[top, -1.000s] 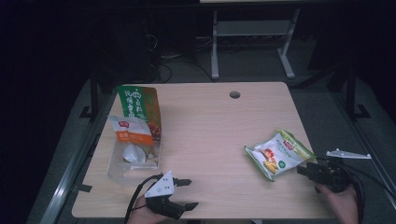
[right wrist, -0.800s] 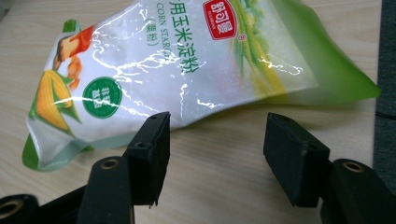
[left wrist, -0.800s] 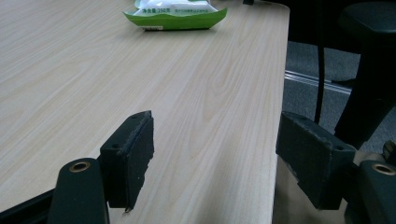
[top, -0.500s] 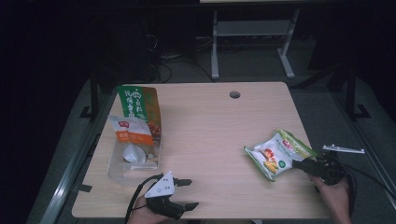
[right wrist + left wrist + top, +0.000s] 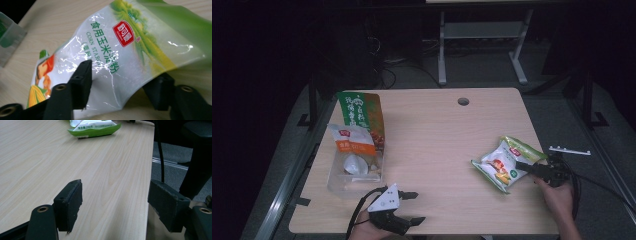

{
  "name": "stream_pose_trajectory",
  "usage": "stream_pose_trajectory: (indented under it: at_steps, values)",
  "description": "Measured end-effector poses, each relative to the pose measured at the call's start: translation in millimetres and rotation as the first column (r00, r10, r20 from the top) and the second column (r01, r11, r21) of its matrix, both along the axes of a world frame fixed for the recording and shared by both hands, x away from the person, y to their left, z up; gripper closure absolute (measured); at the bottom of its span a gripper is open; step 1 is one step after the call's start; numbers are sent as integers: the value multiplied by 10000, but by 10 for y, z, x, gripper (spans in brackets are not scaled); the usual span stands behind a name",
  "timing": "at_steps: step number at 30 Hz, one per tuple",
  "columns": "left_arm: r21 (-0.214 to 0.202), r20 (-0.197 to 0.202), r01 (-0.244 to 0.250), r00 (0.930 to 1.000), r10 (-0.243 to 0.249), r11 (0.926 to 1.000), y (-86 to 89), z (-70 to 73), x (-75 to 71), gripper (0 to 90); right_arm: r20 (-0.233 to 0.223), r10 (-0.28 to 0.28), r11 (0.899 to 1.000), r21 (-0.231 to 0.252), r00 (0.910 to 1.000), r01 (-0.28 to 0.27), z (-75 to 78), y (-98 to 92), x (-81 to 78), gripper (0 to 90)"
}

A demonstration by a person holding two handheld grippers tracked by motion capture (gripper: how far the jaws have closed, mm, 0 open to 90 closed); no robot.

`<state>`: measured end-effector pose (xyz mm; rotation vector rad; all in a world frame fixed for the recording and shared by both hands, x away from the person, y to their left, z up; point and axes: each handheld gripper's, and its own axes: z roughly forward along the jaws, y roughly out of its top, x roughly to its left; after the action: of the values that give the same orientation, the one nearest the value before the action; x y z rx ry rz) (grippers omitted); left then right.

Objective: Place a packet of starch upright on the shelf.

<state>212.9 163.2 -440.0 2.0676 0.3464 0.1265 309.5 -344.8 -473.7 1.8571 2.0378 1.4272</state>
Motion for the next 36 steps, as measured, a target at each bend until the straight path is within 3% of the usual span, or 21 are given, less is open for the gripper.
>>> stream_pose_trajectory:
  at_steps: [2, 3, 4, 5, 10, 11, 19, 26, 31, 36]
  values:
    - [9, -3, 5, 10000, -5, 10000, 0, 0, 1, 275, 14, -45, 9999, 165, 10000, 44, -10, 11, 10, 524]
    - [13, 2, 5, 10000, -5, 10000, -3, -1, 0, 275, 142, -69, 9998, 195, 9999, 66, -16, 41, 23, 621]
    - [13, 2, 5, 10000, -5, 10000, -3, -1, 0, 275, 142, -69, 9998, 195, 9999, 66, -16, 41, 23, 621]
    - [10, 0, 10, 10000, -10, 10000, -4, -2, -1, 275, 279, 30, 9997, 230, 9996, -36, -18, 70, 41, 714]
    - [-9, -32, 6, 10000, -6, 10000, -13, -1, -4, 275, 231, 116, 9995, 300, 9997, -123, -25, 101, 97, 772]
    - [4, 0, 12, 10000, -12, 10000, -9, 1, 0, 275, 184, 91, 9998, 184, 9998, -95, -26, 115, 123, 844]
    - [-13, 17, -20, 10000, 20, 10000, -2, 5, 6, 275, 289, 173, 9995, -275, 9994, -165, 51, 159, 119, 879]
    - [34, 59, -14, 10000, 14, 10000, -11, 6, 0, 276, 860, 370, 9987, -389, 9956, -337, 241, 231, 68, 890]
    - [43, 63, -23, 10000, 23, 10000, -10, 7, -1, 275, 1428, 896, 9953, -505, 9857, -831, 495, 365, 29, 893]
    - [21, 68, -38, 10000, 38, 10000, 0, 12, 1, 276, 1861, 1205, 9914, -738, 9751, -1084, 649, 495, 15, 895]
